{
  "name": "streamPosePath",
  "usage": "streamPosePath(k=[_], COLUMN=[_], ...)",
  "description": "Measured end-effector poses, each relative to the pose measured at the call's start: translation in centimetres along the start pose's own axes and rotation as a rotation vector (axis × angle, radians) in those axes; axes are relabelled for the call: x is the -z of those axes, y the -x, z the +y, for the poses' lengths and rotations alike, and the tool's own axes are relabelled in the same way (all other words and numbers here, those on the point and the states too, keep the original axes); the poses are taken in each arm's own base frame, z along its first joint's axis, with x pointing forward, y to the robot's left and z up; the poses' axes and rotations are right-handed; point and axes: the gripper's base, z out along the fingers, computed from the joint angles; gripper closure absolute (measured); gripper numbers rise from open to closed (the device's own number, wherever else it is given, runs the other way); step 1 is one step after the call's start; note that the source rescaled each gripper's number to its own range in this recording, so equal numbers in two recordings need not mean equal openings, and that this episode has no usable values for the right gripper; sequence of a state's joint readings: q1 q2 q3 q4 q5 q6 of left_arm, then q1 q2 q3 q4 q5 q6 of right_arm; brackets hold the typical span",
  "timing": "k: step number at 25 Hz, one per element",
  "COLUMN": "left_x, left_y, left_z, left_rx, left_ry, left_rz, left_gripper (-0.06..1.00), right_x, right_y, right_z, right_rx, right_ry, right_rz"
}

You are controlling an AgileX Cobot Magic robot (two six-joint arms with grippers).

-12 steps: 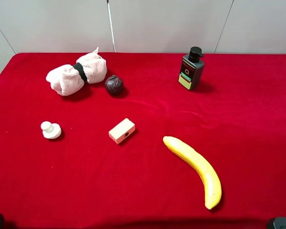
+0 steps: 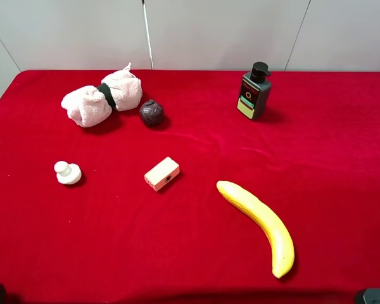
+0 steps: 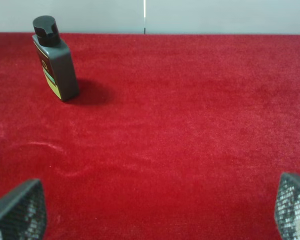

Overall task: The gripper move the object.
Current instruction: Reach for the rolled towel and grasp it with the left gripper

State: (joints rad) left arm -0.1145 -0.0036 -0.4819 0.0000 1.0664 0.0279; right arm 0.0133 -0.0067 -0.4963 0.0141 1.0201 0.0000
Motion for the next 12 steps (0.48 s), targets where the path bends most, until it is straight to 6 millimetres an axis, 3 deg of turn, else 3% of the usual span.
streamPosePath(k=[12], left_x=[0.00], left_y=[0.00], left_z=[0.00], left_rx=[0.000], left_ry=[0.000], left_rz=[0.000], left_gripper=[0.01], right_x=[0.00], right_y=[0.00], right_z=[0.00], right_rx=[0.000], right_ry=[0.000], right_rz=[0.000])
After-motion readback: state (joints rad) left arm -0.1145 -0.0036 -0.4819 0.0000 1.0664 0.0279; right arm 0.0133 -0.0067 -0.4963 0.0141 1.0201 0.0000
